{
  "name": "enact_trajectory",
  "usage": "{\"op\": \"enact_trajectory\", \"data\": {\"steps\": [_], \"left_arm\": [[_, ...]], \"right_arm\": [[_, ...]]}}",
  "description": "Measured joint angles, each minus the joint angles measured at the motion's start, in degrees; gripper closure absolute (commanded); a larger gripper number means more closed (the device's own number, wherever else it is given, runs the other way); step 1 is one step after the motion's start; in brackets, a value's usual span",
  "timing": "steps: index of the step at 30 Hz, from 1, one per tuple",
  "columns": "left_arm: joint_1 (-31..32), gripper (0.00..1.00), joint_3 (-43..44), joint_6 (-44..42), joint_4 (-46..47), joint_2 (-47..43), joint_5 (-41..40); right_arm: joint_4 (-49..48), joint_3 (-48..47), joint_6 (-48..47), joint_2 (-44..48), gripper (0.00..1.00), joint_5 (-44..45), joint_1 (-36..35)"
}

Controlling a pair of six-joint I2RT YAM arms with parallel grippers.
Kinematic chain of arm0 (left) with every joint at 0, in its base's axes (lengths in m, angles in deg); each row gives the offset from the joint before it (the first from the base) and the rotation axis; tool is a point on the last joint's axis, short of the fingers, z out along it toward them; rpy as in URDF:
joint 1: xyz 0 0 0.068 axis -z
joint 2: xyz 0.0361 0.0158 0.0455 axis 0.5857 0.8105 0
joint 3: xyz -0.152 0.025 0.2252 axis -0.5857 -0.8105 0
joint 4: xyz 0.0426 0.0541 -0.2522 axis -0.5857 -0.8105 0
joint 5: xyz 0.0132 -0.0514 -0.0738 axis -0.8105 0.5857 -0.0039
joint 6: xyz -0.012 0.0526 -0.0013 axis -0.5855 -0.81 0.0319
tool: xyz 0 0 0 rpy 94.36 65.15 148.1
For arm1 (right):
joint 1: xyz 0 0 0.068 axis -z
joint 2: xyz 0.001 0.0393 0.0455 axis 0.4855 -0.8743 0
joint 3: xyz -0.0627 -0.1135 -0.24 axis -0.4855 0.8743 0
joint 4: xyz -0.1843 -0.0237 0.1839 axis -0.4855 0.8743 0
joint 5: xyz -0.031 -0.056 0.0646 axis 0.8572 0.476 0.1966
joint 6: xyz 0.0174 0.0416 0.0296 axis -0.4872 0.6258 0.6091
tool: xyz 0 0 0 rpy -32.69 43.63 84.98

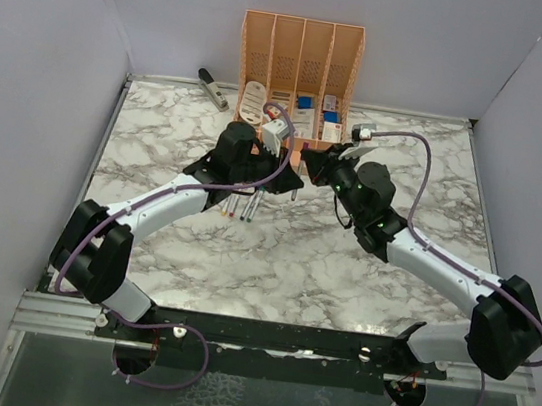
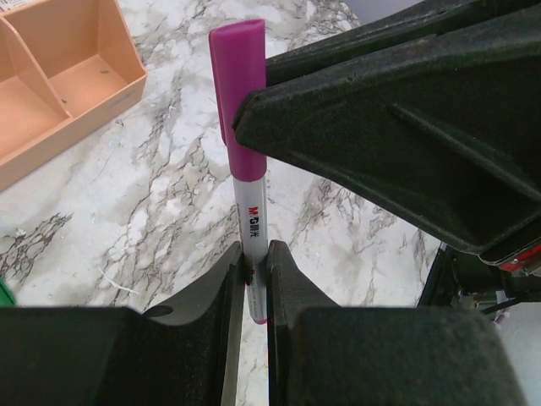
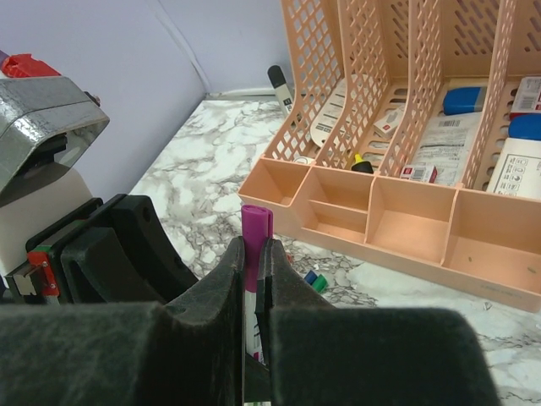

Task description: Insert the pens into the pen caps

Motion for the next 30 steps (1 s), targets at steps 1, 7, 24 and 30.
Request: {"op": "enact_trajectory", "data": {"steps": [1, 7, 24, 30], "left_arm": [[-0.11, 1.00, 0.00, 0.00, -0.35, -0.09, 0.00], [-0.42, 1.00, -0.02, 0.15, -0.59, -0.11, 0.13], [-1.46, 1.00, -2.75, -2.82, -10.67, 2.36, -5.73], [-1.49, 1.00, 3.08, -3.19, -19.39, 12.74, -8.55]], "right_arm": [[0.02, -0.11, 0.00, -0.17, 0.99, 0.26, -0.20], [0.66, -1.18, 0.00, -0.83, 0.97, 1.20, -0.68], [8.37, -3.48, -2.91, 4.09, 0.52, 6.67, -2.69], [7.50, -3.43, -4.07, 9.25, 0.52, 12.31, -2.67]]}}
